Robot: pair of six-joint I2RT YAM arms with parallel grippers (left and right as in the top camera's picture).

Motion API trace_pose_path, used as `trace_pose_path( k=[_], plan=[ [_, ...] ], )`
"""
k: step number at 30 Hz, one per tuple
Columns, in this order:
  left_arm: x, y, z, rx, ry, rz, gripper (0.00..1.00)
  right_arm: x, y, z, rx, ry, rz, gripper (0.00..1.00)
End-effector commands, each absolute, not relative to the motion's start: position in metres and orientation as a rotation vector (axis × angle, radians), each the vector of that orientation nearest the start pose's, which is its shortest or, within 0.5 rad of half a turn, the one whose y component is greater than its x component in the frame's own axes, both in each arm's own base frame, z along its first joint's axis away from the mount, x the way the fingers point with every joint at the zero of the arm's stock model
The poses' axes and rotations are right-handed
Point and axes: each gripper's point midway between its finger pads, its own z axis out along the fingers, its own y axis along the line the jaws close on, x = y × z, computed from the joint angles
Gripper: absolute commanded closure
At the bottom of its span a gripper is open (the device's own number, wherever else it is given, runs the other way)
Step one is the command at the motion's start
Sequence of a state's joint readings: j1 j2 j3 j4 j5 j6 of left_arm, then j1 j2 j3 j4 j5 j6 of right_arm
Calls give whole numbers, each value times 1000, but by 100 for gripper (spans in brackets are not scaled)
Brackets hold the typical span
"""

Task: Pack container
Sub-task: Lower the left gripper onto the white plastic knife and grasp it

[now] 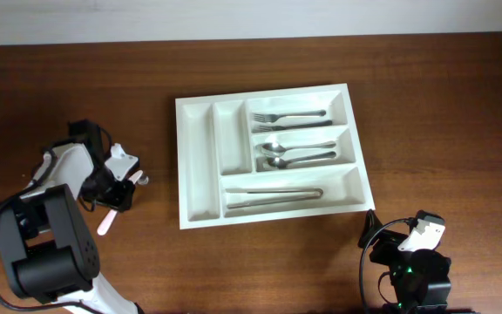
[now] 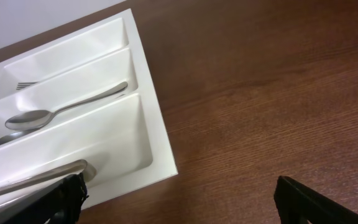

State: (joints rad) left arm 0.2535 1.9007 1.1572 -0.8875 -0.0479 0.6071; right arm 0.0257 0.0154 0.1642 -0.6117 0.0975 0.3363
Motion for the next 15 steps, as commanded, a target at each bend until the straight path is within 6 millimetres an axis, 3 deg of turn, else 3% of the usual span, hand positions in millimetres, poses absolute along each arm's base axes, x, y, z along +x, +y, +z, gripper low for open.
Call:
trace_pose_path(
  k=[1, 7, 12, 15],
  plan=[
    [289, 84, -13, 592, 3186, 6, 50, 209, -16, 103, 392, 1986, 104, 1],
    [284, 82, -19, 588, 3195, 0, 66, 209, -16, 103, 392, 1986, 104, 1],
    [285, 83, -19, 579, 3191, 4, 91, 209, -16, 103, 392, 1986, 104, 1],
    [285, 83, -19, 555, 3195, 7, 98, 209, -16, 103, 392, 1986, 104, 1]
  ],
)
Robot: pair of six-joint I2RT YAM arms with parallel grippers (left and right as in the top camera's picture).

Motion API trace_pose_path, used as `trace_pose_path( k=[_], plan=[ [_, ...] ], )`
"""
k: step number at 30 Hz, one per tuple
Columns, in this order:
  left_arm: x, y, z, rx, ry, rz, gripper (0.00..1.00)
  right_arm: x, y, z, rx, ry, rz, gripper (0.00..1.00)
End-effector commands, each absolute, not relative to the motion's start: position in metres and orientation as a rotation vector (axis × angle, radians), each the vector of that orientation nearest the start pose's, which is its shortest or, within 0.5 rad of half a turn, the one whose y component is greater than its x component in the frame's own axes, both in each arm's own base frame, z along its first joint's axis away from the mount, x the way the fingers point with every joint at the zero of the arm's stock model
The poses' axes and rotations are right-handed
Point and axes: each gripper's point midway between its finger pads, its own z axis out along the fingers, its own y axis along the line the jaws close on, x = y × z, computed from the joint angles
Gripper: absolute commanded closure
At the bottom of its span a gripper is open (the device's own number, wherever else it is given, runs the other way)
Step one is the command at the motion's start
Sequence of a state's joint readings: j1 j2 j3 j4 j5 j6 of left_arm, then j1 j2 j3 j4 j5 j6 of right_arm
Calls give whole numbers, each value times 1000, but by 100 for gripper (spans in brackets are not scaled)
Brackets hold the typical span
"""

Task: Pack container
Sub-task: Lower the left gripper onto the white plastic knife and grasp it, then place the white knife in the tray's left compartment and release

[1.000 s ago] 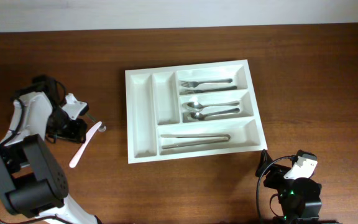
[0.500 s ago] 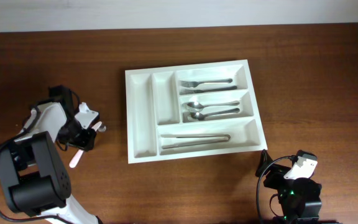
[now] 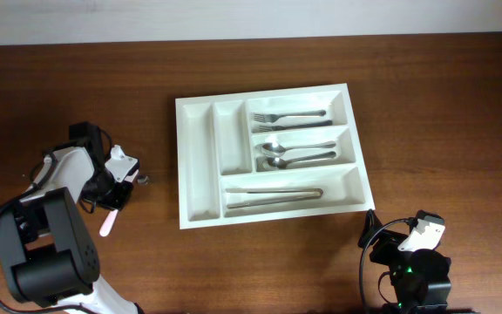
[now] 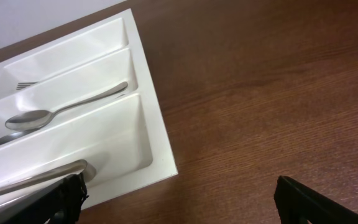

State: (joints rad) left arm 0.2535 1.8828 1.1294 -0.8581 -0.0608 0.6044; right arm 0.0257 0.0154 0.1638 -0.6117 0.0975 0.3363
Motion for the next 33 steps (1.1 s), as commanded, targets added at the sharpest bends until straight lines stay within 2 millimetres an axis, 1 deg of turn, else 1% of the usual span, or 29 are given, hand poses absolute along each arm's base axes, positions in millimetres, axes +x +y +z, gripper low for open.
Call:
trace_pose_path(
  k=[1, 4, 7, 11, 14, 17, 20, 23, 25, 28, 31, 33],
  plan=[
    [285, 83, -19, 551, 3195, 8, 98, 209, -16, 103, 392, 1986, 104, 1],
    [289, 84, -17, 538, 3189, 15, 98, 209, -16, 103, 392, 1986, 104, 1],
    [300, 86, -8, 474, 3179, 31, 98, 209, -16, 103, 392, 1986, 104, 1],
    [313, 90, 17, 471, 3172, 35, 98, 209, -16, 103, 392, 1986, 104, 1],
    [327, 92, 38, 420, 3156, 41, 98, 209, -16, 103, 392, 1986, 104, 1],
    [342, 88, 58, 409, 3111, -6, 98, 209, -16, 103, 392, 1986, 104, 1],
    [358, 79, 77, 387, 3052, -75, 98, 209, -16, 103, 392, 1986, 104, 1],
    [381, 59, 100, 376, 2958, -168, 98, 209, -16, 103, 392, 1986, 104, 1],
    [398, 39, 117, 369, 2884, -247, 98, 209, -16, 103, 392, 1986, 104, 1],
    [419, 8, 139, 293, 2797, -368, 98, 209, -16, 103, 392, 1986, 104, 1],
    [437, -31, 151, 156, 2738, -493, 98, 209, -16, 103, 392, 1986, 104, 1],
    [443, -53, 152, 130, 2723, -523, 98, 209, -16, 103, 392, 1986, 104, 1]
  ],
)
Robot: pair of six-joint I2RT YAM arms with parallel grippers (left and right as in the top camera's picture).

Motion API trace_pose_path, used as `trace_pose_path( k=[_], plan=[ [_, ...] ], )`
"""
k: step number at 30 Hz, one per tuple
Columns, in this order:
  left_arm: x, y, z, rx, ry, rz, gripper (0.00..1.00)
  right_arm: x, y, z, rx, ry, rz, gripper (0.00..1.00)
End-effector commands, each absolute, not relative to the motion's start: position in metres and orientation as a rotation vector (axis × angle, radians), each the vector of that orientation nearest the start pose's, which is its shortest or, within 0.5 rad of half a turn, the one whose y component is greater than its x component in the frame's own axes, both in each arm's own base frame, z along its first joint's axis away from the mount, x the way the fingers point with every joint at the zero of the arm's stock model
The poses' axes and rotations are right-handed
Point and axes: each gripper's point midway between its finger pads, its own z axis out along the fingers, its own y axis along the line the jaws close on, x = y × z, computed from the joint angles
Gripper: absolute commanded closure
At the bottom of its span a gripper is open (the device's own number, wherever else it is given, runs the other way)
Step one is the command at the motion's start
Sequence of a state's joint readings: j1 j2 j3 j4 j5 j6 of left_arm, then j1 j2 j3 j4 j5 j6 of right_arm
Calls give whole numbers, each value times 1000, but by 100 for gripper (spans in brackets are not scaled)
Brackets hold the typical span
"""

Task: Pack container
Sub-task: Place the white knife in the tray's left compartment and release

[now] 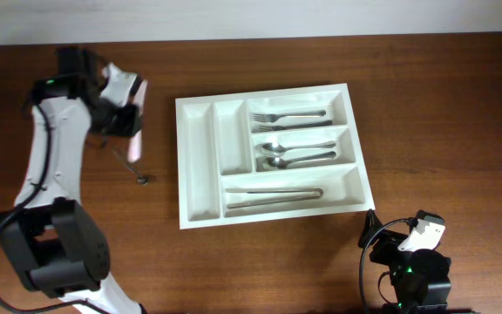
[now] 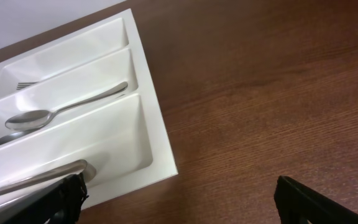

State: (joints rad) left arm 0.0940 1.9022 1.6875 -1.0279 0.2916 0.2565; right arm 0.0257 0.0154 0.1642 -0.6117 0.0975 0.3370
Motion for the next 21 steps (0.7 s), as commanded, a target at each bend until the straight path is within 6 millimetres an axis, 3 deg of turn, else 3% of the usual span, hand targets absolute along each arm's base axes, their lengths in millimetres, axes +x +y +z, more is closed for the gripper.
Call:
trace_pose_path(
  k=[1, 5, 11, 16, 21],
  plan=[
    [447, -68, 153, 149, 2707, -534, 98, 209, -16, 103, 392, 1986, 104, 1],
    [456, -113, 156, 151, 2676, -515, 98, 209, -16, 103, 392, 1986, 104, 1],
    [452, -153, 152, 82, 2690, -470, 98, 209, -16, 103, 392, 1986, 104, 1],
    [446, -172, 120, 53, 2770, -405, 98, 209, -16, 103, 392, 1986, 104, 1],
    [447, -176, 91, 58, 2825, -402, 98, 209, -16, 103, 392, 1986, 104, 1]
  ],
)
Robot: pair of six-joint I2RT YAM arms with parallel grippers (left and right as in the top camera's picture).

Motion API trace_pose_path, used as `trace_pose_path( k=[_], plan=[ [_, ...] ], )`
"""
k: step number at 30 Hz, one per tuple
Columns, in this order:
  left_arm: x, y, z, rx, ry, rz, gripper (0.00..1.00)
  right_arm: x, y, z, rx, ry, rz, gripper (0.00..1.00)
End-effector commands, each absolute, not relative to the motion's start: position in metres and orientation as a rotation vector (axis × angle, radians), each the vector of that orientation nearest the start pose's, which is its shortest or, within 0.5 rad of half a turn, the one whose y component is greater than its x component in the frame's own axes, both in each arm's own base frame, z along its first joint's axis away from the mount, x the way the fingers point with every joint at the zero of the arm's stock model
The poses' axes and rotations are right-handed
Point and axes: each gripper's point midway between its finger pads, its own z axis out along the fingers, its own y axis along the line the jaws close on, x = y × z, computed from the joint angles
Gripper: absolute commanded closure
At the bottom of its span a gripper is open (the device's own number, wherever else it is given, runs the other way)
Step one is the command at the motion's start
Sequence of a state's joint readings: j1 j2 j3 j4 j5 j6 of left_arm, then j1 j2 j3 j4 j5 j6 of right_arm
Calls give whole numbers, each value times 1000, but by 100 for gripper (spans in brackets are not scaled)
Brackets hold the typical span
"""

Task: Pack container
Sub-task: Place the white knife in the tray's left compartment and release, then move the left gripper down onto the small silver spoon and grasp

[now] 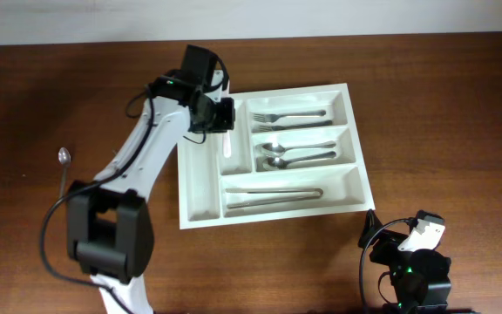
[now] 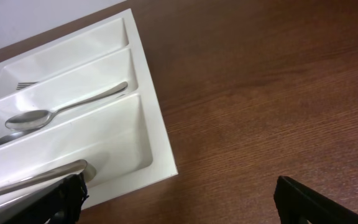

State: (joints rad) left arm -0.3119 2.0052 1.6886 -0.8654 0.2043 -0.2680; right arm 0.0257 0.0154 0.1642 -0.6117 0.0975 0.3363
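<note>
The white cutlery tray [image 1: 357,148] lies in the middle of the table. My left gripper [image 1: 218,118] reaches over its upper left part, shut on a pink-handled utensil [image 1: 227,146] that hangs over the second narrow compartment. Whether the utensil touches the tray floor cannot be told. Forks [image 1: 290,116], spoons [image 1: 296,154] and a long metal piece [image 1: 273,195] lie in the right compartments. My right gripper [image 2: 179,208] rests open near the tray's front right corner [image 2: 166,163], nothing between its fingers. A spoon [image 2: 67,109] shows in the right wrist view.
A small metal spoon [image 1: 62,157] with a thin handle lies on the wooden table far left of the tray. The right arm's base [image 1: 412,262] sits at the front right edge. The leftmost narrow compartment [image 1: 194,166] holds nothing.
My left gripper has moved right from the table left of the tray to above the tray's narrow compartments, carrying the pink-handled utensil. The right arm has not moved.
My left gripper was low on the table's left side, closed around the pink-handled utensil. It stayed there, then stood higher near the tray's left edge with the utensil hanging from it, and now holds it over the tray. The right gripper stayed open and still.
</note>
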Motion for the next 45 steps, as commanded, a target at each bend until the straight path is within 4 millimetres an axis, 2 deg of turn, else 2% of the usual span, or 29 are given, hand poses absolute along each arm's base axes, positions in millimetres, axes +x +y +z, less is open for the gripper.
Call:
trace_pose_path(
  k=[1, 5, 6, 8, 9, 15, 17, 18, 22, 23, 26, 28, 30, 31, 33, 34, 37, 41, 45],
  plan=[
    [447, -177, 86, 59, 2836, -405, 98, 209, -16, 103, 392, 1986, 104, 1],
    [444, -182, 71, 63, 2871, -433, 98, 209, -16, 103, 392, 1986, 104, 1],
    [445, -182, 71, 64, 2868, -437, 93, 209, -16, 103, 392, 1986, 104, 1],
    [450, -182, 77, 61, 2851, -443, 46, 209, -16, 103, 392, 1986, 104, 1],
    [455, -181, 89, 59, 2829, -447, 34, 209, -16, 103, 392, 1986, 104, 1],
    [474, -162, 160, 54, 2736, -440, 30, 209, -16, 103, 392, 1986, 104, 1],
    [476, -145, 186, 96, 2703, -407, 30, 209, -16, 103, 392, 1986, 104, 1],
    [477, -130, 196, 94, 2694, -356, 29, 209, -16, 103, 392, 1986, 104, 1],
    [469, -44, 214, -81, 2713, 0, 14, 209, -16, 103, 392, 1986, 104, 1],
    [464, -20, 215, -135, 2724, 90, 8, 209, -16, 103, 392, 1986, 104, 1],
    [448, 41, 207, -286, 2773, 281, 6, 209, -16, 103, 392, 1986, 104, 1],
    [438, 75, 199, -387, 2806, 318, 7, 209, -16, 103, 392, 1986, 104, 1],
    [430, 106, 188, -491, 2826, 339, 11, 209, -16, 103, 392, 1986, 104, 1],
    [427, 120, 182, -539, 2833, 341, 17, 209, -16, 103, 392, 1986, 104, 1],
    [420, 144, 170, -621, 2849, 352, 17, 209, -16, 103, 392, 1986, 104, 1],
    [414, 163, 159, -686, 2862, 359, 17, 209, -16, 103, 392, 1986, 104, 1],
    [412, 182, 142, -751, 2876, 367, 24, 209, -16, 103, 392, 1986, 104, 1],
    [416, 194, 119, -782, 2897, 375, 26, 209, -16, 103, 392, 1986, 104, 1],
    [414, 210, 96, -778, 2929, 563, 29, 209, -16, 103, 392, 1986, 104, 1]
  ],
)
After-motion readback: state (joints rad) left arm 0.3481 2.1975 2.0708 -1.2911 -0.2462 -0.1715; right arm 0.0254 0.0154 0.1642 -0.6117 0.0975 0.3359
